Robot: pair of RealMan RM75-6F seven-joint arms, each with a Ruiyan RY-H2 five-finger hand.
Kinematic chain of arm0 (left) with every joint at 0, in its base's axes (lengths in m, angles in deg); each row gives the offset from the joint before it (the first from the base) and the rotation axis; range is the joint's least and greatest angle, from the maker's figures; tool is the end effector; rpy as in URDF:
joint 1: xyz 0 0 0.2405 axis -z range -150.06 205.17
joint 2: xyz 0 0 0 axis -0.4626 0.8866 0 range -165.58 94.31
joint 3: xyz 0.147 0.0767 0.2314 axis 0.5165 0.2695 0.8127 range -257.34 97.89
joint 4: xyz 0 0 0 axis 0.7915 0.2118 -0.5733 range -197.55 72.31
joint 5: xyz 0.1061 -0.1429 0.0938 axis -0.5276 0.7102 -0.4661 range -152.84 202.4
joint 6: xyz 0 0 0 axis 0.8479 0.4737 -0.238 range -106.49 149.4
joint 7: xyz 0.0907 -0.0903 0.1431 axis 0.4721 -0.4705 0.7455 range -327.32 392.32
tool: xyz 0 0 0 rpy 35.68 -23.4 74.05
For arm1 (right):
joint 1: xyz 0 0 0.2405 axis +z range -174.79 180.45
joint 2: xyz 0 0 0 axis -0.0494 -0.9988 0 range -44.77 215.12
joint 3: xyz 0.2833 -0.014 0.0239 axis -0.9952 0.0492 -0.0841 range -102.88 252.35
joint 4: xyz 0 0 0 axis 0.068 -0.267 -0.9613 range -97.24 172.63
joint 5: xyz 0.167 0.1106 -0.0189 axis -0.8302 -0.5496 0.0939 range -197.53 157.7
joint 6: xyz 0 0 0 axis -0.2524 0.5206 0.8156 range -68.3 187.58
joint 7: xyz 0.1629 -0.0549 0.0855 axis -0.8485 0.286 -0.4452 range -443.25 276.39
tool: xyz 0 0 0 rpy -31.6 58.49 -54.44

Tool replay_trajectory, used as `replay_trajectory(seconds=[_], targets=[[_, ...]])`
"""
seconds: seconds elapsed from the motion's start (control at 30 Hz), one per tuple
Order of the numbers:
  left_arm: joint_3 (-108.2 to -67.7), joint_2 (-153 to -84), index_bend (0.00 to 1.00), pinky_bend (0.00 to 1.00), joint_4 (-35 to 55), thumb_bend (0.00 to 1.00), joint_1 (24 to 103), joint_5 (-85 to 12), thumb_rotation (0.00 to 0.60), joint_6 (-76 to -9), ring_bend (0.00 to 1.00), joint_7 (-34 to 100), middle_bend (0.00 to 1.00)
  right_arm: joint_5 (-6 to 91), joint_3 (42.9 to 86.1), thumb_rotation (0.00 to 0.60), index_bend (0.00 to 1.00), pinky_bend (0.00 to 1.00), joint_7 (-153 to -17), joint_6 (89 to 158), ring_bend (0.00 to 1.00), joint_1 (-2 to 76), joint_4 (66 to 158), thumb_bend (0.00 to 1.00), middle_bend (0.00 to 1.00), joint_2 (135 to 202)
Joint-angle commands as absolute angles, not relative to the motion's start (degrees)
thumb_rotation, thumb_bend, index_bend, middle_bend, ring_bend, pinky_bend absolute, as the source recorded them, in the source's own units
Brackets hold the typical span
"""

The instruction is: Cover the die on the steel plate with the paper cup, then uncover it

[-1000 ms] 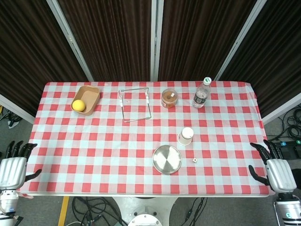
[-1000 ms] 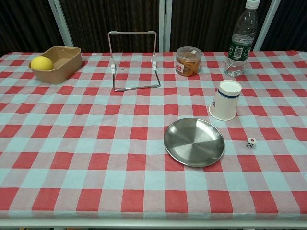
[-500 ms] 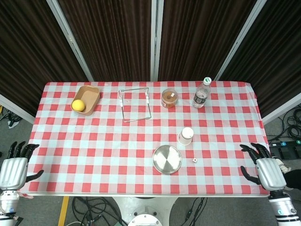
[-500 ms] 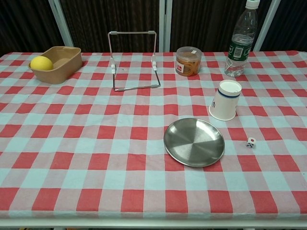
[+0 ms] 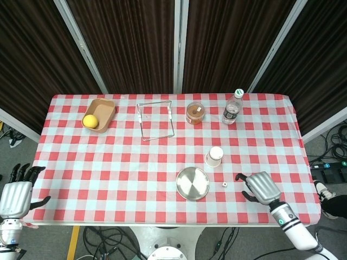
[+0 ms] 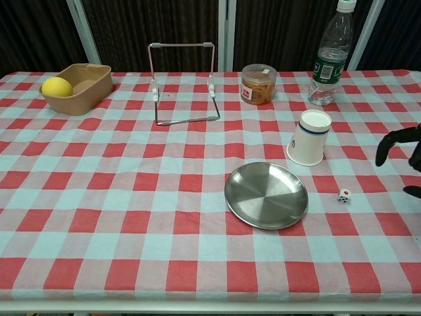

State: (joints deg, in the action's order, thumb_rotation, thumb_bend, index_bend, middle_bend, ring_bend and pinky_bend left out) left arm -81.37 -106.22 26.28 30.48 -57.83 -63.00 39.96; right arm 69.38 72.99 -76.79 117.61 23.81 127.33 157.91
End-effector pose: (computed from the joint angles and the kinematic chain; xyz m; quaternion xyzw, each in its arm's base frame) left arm -0.3563 0.2142 0.1431 -0.5924 -0.3980 -0.3344 0.6154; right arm -0.2784 -0.2908 0.0417 0.7694 -0.3830 0.3059 0.4096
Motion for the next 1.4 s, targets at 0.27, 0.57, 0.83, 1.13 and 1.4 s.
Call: replay_trajectory(seconds=[0.27, 0.57, 0.83, 1.13, 1.4], targets=[[-81.17, -106.68, 0.2, 0.0, 25.18, 0.02, 30.18, -57.66, 0.6, -62.88, 0.09, 38.74, 0.2, 64.29, 72.03, 0.6, 0.39, 0.96, -71.28, 111.05, 0.9, 29.33, 121.28, 0.22, 0.91, 165.8], [-81.1, -107.18, 0.2, 0.0, 24.04, 0.02, 30.13, -57.9, 0.6, -62.81, 0.09, 37.46, 0.2, 62.78, 72.76, 0.6, 0.41, 0.96, -70.53, 110.08, 0.9, 30.68, 118.98, 0.22, 0.91, 168.15], [-81.12, -107.25, 0.2, 0.0, 23.42, 0.02, 29.93, -57.67, 0.6, -62.77, 0.09, 36.57, 0.2, 61.39, 72.86, 0.6, 0.44, 0.96, -70.95, 109.18, 0.9, 31.89, 117.09, 0.25, 0.91, 169.71], [-81.16, -107.29, 0.2, 0.0, 23.14, 0.02, 29.81, -57.41, 0.6, -62.62, 0.09, 36.39, 0.2, 60.34, 73.04, 0.6, 0.57, 0.96, -71.18, 108.88, 0.9, 32.8, 115.75, 0.32, 0.91, 170.73], [-81.29, -107.01, 0.2, 0.0, 23.14, 0.02, 29.84, -57.28, 0.6, -62.53, 0.09, 36.5, 0.2, 63.02, 72.15, 0.6, 0.61, 0.96, -73.8, 111.56, 0.9, 33.93, 122.46, 0.33, 0.91, 167.59]])
